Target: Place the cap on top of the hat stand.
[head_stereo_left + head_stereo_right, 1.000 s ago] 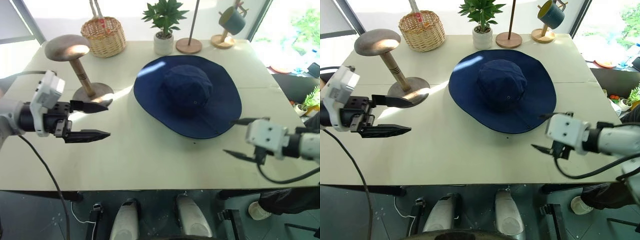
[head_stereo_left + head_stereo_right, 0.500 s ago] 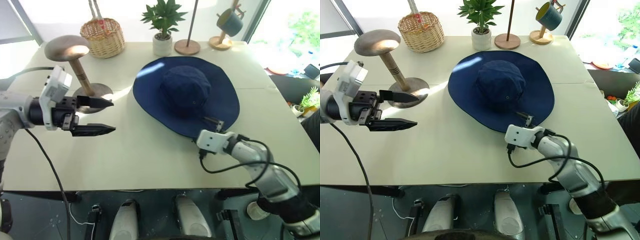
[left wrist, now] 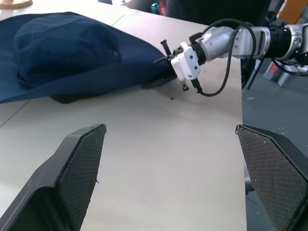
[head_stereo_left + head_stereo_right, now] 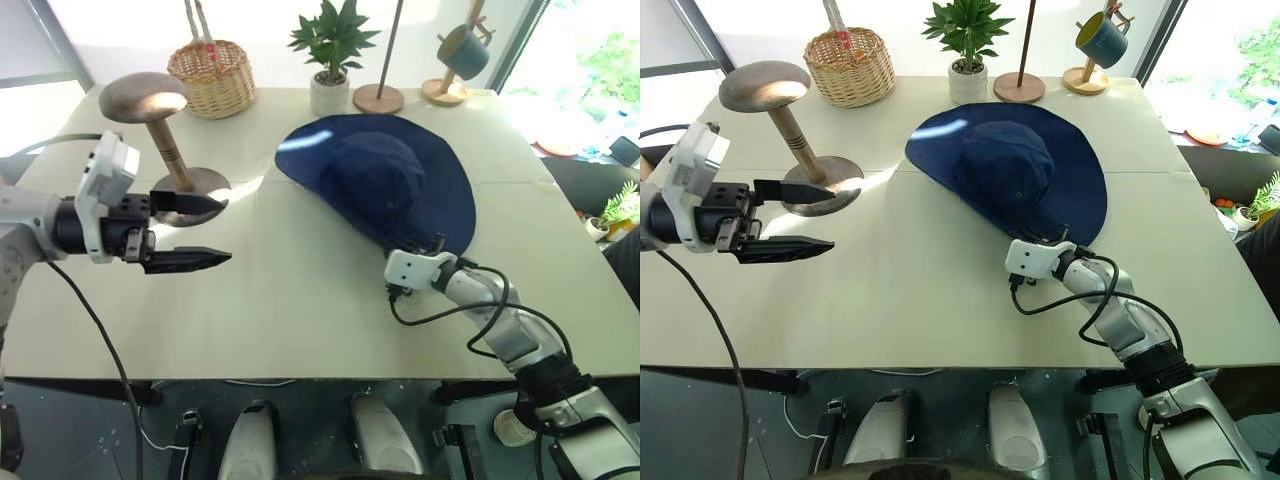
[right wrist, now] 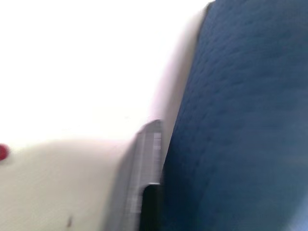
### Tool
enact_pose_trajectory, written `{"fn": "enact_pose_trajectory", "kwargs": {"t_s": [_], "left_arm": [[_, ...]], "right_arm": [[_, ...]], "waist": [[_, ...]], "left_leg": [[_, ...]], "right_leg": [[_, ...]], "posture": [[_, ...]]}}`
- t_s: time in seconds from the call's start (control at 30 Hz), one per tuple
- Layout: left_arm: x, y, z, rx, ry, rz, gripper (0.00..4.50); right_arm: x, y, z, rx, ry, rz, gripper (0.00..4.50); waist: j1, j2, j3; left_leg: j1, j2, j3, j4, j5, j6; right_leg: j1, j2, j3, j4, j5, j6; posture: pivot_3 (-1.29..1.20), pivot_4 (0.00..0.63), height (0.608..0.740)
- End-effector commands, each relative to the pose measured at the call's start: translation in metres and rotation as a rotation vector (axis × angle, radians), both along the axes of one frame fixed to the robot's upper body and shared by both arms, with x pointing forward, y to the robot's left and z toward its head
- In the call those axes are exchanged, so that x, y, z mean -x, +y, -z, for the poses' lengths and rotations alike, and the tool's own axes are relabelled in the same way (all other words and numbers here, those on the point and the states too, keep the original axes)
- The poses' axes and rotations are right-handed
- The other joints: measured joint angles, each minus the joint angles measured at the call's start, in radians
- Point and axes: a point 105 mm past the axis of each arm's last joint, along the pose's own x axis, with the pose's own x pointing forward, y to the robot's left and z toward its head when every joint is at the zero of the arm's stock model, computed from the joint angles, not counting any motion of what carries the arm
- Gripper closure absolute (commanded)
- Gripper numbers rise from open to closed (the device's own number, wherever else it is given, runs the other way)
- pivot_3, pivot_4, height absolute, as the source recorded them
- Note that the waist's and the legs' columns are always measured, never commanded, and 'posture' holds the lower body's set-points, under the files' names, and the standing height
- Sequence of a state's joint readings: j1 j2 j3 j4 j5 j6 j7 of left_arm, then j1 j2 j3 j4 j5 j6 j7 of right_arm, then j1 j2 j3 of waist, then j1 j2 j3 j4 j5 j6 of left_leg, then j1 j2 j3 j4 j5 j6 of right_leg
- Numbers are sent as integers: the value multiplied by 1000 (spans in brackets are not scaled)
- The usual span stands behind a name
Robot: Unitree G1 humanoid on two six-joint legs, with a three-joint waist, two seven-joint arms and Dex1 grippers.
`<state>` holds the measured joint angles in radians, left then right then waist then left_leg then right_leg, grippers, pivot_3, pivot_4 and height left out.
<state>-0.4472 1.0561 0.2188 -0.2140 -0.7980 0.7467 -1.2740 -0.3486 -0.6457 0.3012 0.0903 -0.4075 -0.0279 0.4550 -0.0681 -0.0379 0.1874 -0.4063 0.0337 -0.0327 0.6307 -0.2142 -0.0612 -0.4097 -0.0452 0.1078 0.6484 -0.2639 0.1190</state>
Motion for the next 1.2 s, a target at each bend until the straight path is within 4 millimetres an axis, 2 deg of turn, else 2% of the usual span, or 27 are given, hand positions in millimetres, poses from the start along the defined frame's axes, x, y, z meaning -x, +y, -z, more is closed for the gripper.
{"fn": "enact_pose_trajectory", "kwargs": {"t_s": [0.03, 0.1, 0.23, 0.43, 0.63, 0.73, 0.87, 0.93, 1.03, 1.1, 1.2], "left_arm": [[4, 0, -11, 9, -44, -1, 0], [4, 1, -13, 15, -46, -12, 0], [2, 6, -18, 39, -64, -59, 0], [6, 23, -35, 131, -110, -187, 0], [17, 42, -42, 169, -148, -324, 0], [26, 51, -46, 178, -173, -389, 0], [33, 58, -48, 186, -188, -438, 0], [41, 67, -51, 204, -207, -497, 0], [50, 80, -53, 224, -225, -569, 0], [56, 91, -56, 243, -242, -631, 0], [64, 108, -60, 270, -268, -720, 0]], "right_arm": [[5, 1, -9, -92, 31, 9, 4481], [8, 5, -19, -159, 41, -2, 4481], [16, 20, -57, -298, 32, -86, 4481], [17, 41, -123, -351, -74, -217, 4481], [14, 64, -169, -347, -137, -336, 4481], [11, 86, -200, -370, -182, -436, 4481], [-1, 103, -222, -402, -212, -482, 4481], [-13, 121, -247, -426, -275, -508, 4481], [-22, 144, -271, -441, -338, -549, 4481], [-23, 161, -285, -446, -374, -588, 4481], [-23, 182, -294, -436, -403, -639, 4481]], "waist": [[1, 0, 0], [1, 0, 0], [-2, 1, 1], [-2, 4, 2], [-2, 4, 2], [-6, 4, 3], [-4, 4, 3], [-5, 5, 3], [-12, 6, 4], [-18, 6, 4], [-28, 5, 4]], "left_leg": [[0, 0, 0, 0, 0, 0], [0, 0, -1, 0, 0, 0], [-1, 0, -1, 0, 0, 0], [-1, 0, -1, -1, 0, 0], [-1, 0, -1, -2, 0, 0], [-2, 0, 0, -2, 0, 0], [-2, 1, -1, -3, 0, 0], [-2, 1, -1, -3, 0, 0], [-3, 1, 0, -3, 0, 0], [-3, 1, 0, -5, 0, 0], [-3, 1, 0, -9, 0, 0]], "right_leg": [[0, 0, 0, 0, 0, 0], [0, 0, 0, 0, 0, 1], [-1, 0, 0, 0, 0, 1], [-2, 0, 0, 0, 0, 1], [-3, 0, -1, 0, -1, 1], [-4, 0, -1, 0, -1, 1], [-4, 0, -1, 1, 0, 1], [-4, 0, -1, 0, 0, 0], [-6, -1, -1, 1, 1, -1], [-8, -1, -1, 1, 1, -1], [-9, -1, -2, 1, 1, 0]], "posture": [[0, 150, 740], [0, 150, 740], [0, 150, 740], [0, 150, 740], [0, 150, 740], [0, 150, 740], [0, 150, 740], [0, 150, 740], [0, 150, 740], [0, 150, 740], [0, 150, 740]]}}
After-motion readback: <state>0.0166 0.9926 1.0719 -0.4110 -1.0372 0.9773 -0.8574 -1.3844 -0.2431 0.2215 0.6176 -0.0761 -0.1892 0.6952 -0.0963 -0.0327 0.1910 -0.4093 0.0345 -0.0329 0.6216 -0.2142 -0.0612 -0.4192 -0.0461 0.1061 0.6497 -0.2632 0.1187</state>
